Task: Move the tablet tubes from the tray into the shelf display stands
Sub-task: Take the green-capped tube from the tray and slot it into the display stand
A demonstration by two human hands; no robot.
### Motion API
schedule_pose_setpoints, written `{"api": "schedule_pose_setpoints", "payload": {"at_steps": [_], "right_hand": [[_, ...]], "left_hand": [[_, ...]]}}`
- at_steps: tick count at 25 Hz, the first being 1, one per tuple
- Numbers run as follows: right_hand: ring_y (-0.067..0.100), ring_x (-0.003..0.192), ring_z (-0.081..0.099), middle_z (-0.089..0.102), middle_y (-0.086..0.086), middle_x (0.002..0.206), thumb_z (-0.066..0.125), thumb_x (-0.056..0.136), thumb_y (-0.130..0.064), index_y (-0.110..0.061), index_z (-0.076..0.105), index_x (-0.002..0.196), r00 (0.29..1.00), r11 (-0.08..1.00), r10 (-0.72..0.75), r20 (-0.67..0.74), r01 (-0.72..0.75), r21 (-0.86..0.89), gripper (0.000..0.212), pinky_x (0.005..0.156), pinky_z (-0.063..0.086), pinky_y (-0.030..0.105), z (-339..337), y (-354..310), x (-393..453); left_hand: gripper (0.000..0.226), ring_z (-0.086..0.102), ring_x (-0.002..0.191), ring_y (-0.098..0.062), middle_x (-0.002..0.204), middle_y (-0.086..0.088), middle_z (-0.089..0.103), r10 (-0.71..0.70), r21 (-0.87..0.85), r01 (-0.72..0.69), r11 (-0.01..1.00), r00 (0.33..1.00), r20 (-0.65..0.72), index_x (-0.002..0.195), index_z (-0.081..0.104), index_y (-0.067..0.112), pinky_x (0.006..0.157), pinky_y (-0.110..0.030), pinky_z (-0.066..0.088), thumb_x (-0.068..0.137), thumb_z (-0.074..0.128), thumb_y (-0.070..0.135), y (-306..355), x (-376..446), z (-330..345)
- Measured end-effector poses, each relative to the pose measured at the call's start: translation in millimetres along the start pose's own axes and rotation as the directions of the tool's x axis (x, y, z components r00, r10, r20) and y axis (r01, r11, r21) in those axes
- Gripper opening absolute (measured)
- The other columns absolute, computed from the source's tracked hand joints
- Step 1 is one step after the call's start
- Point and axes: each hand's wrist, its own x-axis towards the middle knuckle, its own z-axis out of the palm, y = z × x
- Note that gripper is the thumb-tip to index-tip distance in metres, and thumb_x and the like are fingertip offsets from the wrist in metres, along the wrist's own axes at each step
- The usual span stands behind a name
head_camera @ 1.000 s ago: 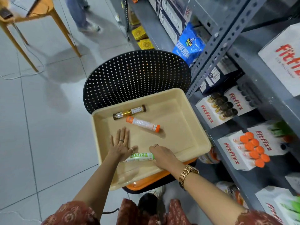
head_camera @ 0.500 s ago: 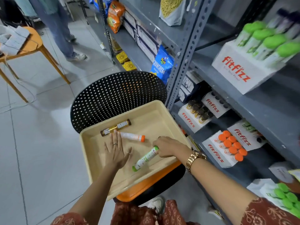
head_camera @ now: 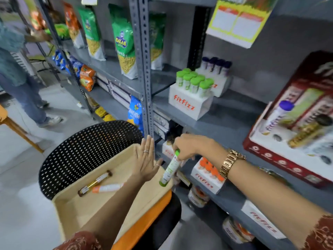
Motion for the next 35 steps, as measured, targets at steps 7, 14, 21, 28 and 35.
{"api": "schedule_pose_setpoints", "payload": {"at_steps": [7, 14, 21, 28, 35], "right_hand": [[0.021, 0.05, 0.067, 0.07, 0.008, 0.065, 0.062, 0.075, -0.014, -0.01, 0.072, 0.084, 0.979, 0.974, 0.194, -0.064, -0.185, 0.128, 0.013, 0.048, 0.049, 0.021, -46.2, 56.1, -110.0], [0.02, 0.051, 0.066, 0.068, 0.005, 0.066, 0.064, 0.074, -0.013, -0.018, 0.072, 0.082, 0.892, 0.884, 0.425, -0.154, -0.373, 0.282, 0.012, 0.056, 0.062, 0.038, -66.2, 113.9, -199.5], [0.026, 0.063, 0.073, 0.071, 0.013, 0.089, 0.059, 0.077, -0.001, -0.012, 0.067, 0.09, 0.811, 0.824, 0.53, -0.247, -0.424, 0.377, 0.019, 0.061, 0.062, 0.043, -70.8, 143.5, -231.7], [0.027, 0.066, 0.071, 0.066, 0.015, 0.097, 0.06, 0.075, 0.005, -0.007, 0.068, 0.086, 0.781, 0.769, 0.575, -0.245, -0.414, 0.487, 0.018, 0.048, 0.058, 0.027, -74.5, 152.5, -221.0], [0.02, 0.078, 0.056, 0.055, 0.0, 0.09, 0.076, 0.072, -0.016, -0.022, 0.063, 0.087, 0.653, 0.801, 0.596, -0.467, -0.44, 0.407, 0.021, 0.047, 0.037, 0.024, -62.6, 160.4, -211.9]], "left_hand": [[0.072, -0.005, 0.142, -0.029, 0.154, -0.009, -0.004, 0.246, 0.017, -0.245, 0.969, 0.968, -0.05, 0.144, 0.001, 0.008, 0.115, -0.051, 0.0, 0.094, 0.041, 0.042, 114.0, 55.0, -11.9], [0.069, -0.012, 0.143, -0.022, 0.156, -0.006, -0.013, 0.4, 0.031, -0.4, 0.916, 0.916, 0.022, 0.144, -0.01, 0.011, 0.115, -0.048, -0.002, 0.097, 0.028, 0.044, 210.3, 90.4, 2.5], [0.071, -0.004, 0.144, -0.021, 0.158, -0.008, -0.003, 0.411, 0.044, -0.432, 0.901, 0.881, 0.234, 0.146, -0.003, 0.009, 0.117, -0.045, 0.0, 0.093, 0.01, 0.055, 237.1, 100.5, 38.2], [0.067, 0.002, 0.144, -0.02, 0.158, -0.005, 0.006, 0.4, 0.024, -0.416, 0.909, 0.887, 0.233, 0.146, 0.004, 0.011, 0.117, -0.041, -0.002, 0.096, 0.02, 0.053, 234.3, 104.8, 49.2], [0.068, -0.001, 0.144, -0.021, 0.158, -0.005, 0.003, 0.386, 0.025, -0.404, 0.914, 0.888, 0.252, 0.146, 0.001, 0.014, 0.116, -0.04, -0.006, 0.095, 0.017, 0.055, 234.3, 105.8, 51.4]]}}
